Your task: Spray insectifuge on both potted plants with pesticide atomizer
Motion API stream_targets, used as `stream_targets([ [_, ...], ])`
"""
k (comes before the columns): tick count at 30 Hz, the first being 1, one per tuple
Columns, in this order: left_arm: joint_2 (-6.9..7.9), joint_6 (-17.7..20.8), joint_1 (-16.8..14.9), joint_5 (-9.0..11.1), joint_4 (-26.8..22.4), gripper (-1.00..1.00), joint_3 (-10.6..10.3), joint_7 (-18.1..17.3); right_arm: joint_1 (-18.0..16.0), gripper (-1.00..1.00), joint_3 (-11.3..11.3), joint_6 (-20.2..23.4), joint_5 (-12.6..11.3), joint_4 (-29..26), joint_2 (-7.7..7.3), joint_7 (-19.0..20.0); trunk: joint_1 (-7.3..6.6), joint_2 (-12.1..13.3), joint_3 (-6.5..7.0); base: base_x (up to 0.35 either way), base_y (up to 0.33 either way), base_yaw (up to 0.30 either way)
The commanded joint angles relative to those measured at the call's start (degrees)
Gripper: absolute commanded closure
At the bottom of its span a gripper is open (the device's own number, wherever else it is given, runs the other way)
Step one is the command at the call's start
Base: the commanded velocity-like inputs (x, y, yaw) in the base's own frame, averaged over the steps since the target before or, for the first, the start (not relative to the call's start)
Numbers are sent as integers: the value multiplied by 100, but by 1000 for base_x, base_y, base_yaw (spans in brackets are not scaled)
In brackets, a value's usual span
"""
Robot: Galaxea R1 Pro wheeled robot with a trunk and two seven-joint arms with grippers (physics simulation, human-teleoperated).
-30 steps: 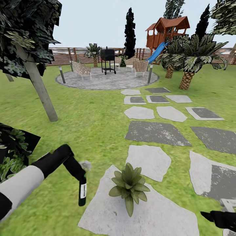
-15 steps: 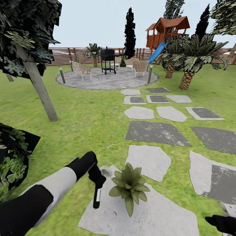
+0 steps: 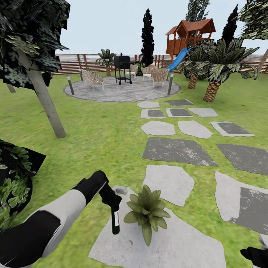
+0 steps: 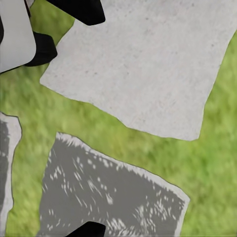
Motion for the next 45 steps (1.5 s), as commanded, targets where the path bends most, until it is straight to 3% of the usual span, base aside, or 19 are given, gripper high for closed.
stream_targets([
  [1,0,10,1,-56,17,100,-3,-57,-6,-100,-9,12,53,-5,0,59,0,-3,-5,0,0,0],
  [10,27,6,7,-48,427,100,-10,-60,-6,-100,-25,58,57,25,-8,58,0,-3,-5,0,0,0],
  [17,20,5,24,-52,434,100,-15,-60,-6,-100,23,1134,63,427,-6,56,0,-3,-5,0,0,0],
  [28,2,7,-15,-76,616,100,-60,-60,-6,-100,0,1134,45,440,-9,59,0,-3,-5,48,0,0],
  [31,8,8,-332,-92,1141,100,-78,-60,-6,-100,1,1134,45,436,-9,59,0,-3,-5,273,0,0],
  [32,9,8,-599,-100,1434,100,-88,-60,-6,-100,-1,1134,46,435,-7,61,0,-3,-5,318,0,0],
  [36,9,13,-965,-107,1647,100,-184,-60,-6,-100,1,1134,46,435,-1,59,0,-3,-5,330,0,0],
  [40,-2,14,-1031,-97,1669,100,-431,-60,-6,-100,7,1134,51,435,0,59,0,-3,-5,300,0,-1],
  [45,-8,0,-959,-74,1665,100,-454,-60,-6,-100,-1,1134,54,435,-1,58,0,-3,9,74,0,-98],
])
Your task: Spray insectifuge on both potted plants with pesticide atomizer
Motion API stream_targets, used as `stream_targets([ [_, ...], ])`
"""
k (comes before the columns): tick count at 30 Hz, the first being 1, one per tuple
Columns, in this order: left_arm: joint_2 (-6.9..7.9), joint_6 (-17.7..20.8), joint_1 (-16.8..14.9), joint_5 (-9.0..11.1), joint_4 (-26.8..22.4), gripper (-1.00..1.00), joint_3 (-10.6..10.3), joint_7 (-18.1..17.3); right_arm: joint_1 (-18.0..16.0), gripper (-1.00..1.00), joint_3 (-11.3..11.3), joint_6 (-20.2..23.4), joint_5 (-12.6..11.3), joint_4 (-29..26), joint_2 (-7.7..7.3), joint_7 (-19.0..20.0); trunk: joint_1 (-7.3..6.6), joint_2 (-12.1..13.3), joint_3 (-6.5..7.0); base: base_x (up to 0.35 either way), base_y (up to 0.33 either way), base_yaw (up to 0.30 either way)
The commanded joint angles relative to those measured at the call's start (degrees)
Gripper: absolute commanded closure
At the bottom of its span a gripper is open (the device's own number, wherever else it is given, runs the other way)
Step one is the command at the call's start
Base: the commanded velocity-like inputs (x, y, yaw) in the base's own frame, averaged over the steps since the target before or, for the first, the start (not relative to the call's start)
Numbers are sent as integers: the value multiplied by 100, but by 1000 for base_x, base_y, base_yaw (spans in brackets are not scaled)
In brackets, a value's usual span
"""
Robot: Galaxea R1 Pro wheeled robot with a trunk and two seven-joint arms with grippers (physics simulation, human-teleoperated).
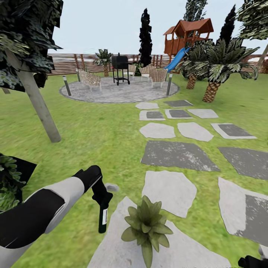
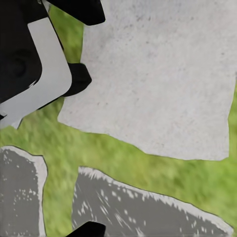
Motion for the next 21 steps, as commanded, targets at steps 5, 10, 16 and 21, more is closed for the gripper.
stream_targets([
  [5,0,16,248,-27,-8,100,33,-53,-6,-100,-4,16,55,4,1,59,0,-3,15,6,0,-137],
  [10,0,15,353,-17,-8,100,51,-53,-6,-100,-10,16,55,4,-3,59,0,-3,16,0,0,-13],
  [16,8,15,358,-18,-8,100,62,-53,-6,-100,-3,16,55,5,0,59,0,-3,31,0,0,-116],
  [21,9,15,359,-18,-8,100,58,-55,-6,-100,-2,16,55,5,1,59,0,-3,55,0,0,-233],
])
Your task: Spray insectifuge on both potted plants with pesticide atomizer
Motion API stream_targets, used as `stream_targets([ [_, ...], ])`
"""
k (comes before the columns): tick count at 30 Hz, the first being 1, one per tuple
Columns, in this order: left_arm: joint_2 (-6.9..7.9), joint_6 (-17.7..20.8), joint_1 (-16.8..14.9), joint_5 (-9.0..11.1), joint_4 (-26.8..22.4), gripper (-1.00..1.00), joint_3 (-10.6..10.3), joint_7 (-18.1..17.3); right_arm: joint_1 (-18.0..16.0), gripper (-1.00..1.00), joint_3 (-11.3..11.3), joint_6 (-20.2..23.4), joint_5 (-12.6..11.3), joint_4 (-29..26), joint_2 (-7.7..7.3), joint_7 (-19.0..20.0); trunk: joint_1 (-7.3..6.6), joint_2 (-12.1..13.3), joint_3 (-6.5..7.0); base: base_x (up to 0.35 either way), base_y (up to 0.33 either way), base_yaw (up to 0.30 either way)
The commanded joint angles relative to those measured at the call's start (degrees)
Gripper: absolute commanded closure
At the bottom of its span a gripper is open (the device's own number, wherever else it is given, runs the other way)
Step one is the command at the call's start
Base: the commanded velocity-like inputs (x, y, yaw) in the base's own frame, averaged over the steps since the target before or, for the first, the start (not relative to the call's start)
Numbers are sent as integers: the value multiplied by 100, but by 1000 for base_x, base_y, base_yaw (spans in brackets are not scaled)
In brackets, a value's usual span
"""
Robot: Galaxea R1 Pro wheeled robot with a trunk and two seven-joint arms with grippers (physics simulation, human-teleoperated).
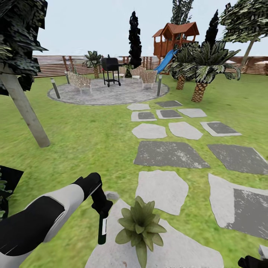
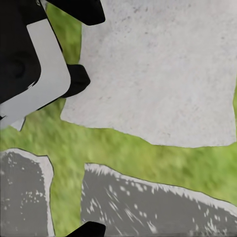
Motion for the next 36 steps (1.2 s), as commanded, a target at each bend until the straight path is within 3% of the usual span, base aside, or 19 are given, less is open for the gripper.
stream_targets([
  [1,0,20,-2,-60,-8,100,8,-52,-6,-100,-4,16,55,-4,0,59,0,-3,0,0,0,-230],
  [18,-7,29,6,-61,-17,100,-59,4,-6,-100,20,16,54,-4,2,59,0,-3,26,0,0,-65],
  [22,0,23,9,-101,-17,100,-133,399,-6,-100,22,16,55,3,8,59,0,-3,26,0,0,0],
  [24,1,21,11,-109,-17,100,-376,619,-6,-100,22,16,55,1,7,59,0,-3,26,0,0,0],
  [26,1,20,13,-113,-17,100,-941,754,-6,-100,14,16,55,-1,2,55,0,-3,26,0,0,0],
  [28,1,14,11,-113,-17,100,-1653,797,-6,-100,-4,16,55,1,0,54,0,-3,26,0,0,0],
  [29,0,13,9,-114,-17,100,-1865,804,-6,-100,-13,16,55,1,0,54,0,-3,26,0,0,0],
  [32,1,11,9,-109,-13,100,-2052,816,-6,-100,-20,16,55,-2,0,51,0,-3,26,0,0,0],
  [36,-6,11,13,-111,-11,100,-2113,823,-6,-100,-21,16,55,0,0,51,0,-3,26,0,0,0],
])
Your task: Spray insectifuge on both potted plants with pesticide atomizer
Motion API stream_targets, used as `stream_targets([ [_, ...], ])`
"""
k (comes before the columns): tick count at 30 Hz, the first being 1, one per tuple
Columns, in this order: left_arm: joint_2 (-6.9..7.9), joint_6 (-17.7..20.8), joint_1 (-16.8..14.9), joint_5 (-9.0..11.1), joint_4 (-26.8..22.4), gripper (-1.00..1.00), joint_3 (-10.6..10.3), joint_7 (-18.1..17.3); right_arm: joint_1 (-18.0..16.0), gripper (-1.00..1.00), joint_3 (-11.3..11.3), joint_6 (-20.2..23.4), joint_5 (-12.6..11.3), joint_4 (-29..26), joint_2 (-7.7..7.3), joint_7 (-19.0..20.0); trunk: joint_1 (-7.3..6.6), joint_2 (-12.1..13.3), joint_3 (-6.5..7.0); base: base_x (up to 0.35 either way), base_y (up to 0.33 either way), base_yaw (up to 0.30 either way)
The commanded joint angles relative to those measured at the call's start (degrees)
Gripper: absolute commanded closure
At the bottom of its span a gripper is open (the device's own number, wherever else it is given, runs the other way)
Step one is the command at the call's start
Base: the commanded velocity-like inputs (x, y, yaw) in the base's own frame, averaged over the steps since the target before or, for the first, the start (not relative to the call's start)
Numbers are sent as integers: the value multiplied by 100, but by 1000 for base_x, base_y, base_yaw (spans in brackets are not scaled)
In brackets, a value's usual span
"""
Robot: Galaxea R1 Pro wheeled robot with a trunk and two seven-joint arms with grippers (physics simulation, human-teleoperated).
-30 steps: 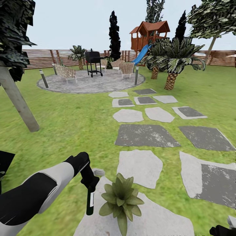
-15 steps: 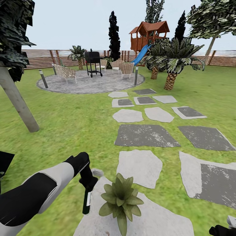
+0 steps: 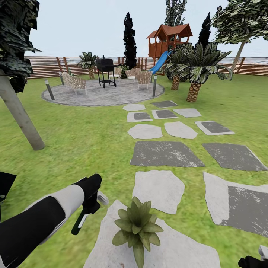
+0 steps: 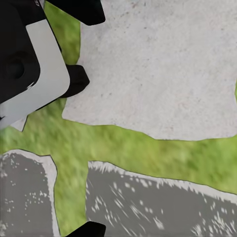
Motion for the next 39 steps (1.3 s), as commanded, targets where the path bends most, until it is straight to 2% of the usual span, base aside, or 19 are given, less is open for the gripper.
stream_targets([
  [1,0,13,-5,-63,-5,100,-5,-54,-5,-100,-5,16,53,-5,0,59,0,-3,-5,0,0,0],
  [13,-1,17,-5,-60,-12,100,-18,-50,-5,-100,11,16,53,0,0,63,0,-3,-5,0,0,0],
  [17,-1,18,-8,-59,-12,100,-197,-53,-5,-100,17,16,53,7,0,63,0,-3,-5,0,0,0],
  [23,-1,21,-4,-58,-12,100,-262,-44,-5,-100,21,16,53,8,5,62,0,-3,-5,0,0,0],
  [27,-1,22,-6,-58,-12,100,-410,-9,-5,-100,18,16,53,9,4,65,0,-3,-5,0,0,0],
  [29,-1,22,-6,-47,-11,100,-396,0,-5,-100,15,16,53,9,3,64,0,-3,-5,0,0,0],
  [30,-1,22,-7,-32,-8,100,-360,2,-5,-100,14,16,53,9,2,63,0,-3,-5,0,0,0],
  [32,-1,22,-8,-14,-5,100,-92,5,-5,-100,7,16,53,9,2,65,0,-3,-5,0,0,0],
  [35,-1,22,-8,-6,-9,100,617,6,-5,-100,4,16,53,9,1,64,0,-3,-5,0,0,0],
  [38,-1,22,-9,-6,-6,100,1140,8,-5,-100,1,16,53,9,0,65,0,-3,-5,0,0,0],
  [39,-1,22,-9,-6,-5,100,1243,7,-5,-100,2,16,53,9,0,66,0,-3,-5,0,0,0],
])
